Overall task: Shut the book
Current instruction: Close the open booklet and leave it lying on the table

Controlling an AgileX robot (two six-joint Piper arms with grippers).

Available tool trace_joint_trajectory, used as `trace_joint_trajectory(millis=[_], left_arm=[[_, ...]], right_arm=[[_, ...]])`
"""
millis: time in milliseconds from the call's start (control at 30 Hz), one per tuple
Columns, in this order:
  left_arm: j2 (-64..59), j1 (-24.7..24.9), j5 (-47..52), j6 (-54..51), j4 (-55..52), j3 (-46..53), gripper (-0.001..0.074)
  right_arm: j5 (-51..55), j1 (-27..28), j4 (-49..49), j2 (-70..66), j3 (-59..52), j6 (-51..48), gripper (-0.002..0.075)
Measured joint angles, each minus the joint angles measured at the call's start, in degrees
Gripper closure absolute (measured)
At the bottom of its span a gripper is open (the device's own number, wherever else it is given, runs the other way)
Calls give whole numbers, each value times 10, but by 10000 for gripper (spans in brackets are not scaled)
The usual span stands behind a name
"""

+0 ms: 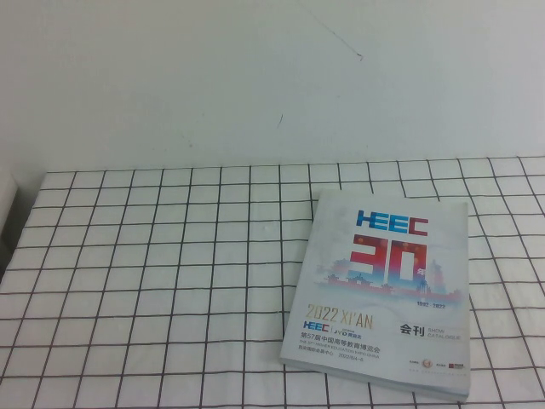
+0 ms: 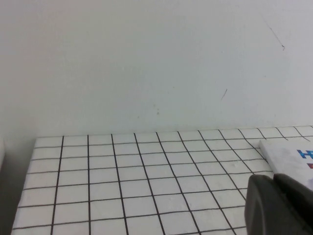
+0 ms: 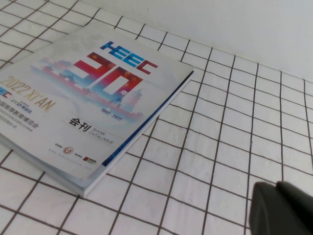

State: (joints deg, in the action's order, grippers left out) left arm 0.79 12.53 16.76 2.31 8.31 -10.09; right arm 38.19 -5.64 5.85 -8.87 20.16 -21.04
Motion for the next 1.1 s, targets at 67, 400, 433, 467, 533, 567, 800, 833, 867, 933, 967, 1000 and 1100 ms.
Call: trace_joint_trajectory(millis=[67, 400, 433, 467, 533, 567, 800, 833, 867, 933, 967, 1000, 1100], left_arm=[[0, 0, 0, 0, 2, 8, 738], [0, 0, 59, 0, 3, 16, 738], [0, 0, 63, 0, 3, 17, 738], [0, 0, 64, 0, 3, 21, 738], [0, 0, 65, 0, 1, 31, 738], [0, -3, 67, 0, -5, 38, 738], [0, -43, 71, 0, -68, 95, 738], [0, -44, 63, 0, -70, 101, 738], [0, -44, 53, 0, -70, 102, 738], [0, -45, 39, -6, -70, 105, 738], [0, -45, 34, -9, -69, 106, 738], [0, -46, 32, -11, -69, 106, 738], [0, -47, 30, -13, -64, 107, 738]], right_arm=[[0, 0, 0, 0, 0, 0, 729], [0, 0, 1, 3, 0, 0, 729], [0, 0, 1, 3, 0, 0, 729], [0, 0, 1, 3, 0, 0, 729], [0, 0, 1, 3, 0, 0, 729], [0, 0, 1, 3, 0, 0, 729], [1, 0, 1, 3, 0, 0, 729], [1, 0, 1, 3, 0, 0, 729], [1, 0, 1, 3, 0, 0, 729], [1, 0, 1, 3, 0, 0, 729], [1, 0, 1, 3, 0, 0, 729], [1, 0, 2, 3, 0, 0, 729], [1, 0, 2, 3, 0, 1, 729]])
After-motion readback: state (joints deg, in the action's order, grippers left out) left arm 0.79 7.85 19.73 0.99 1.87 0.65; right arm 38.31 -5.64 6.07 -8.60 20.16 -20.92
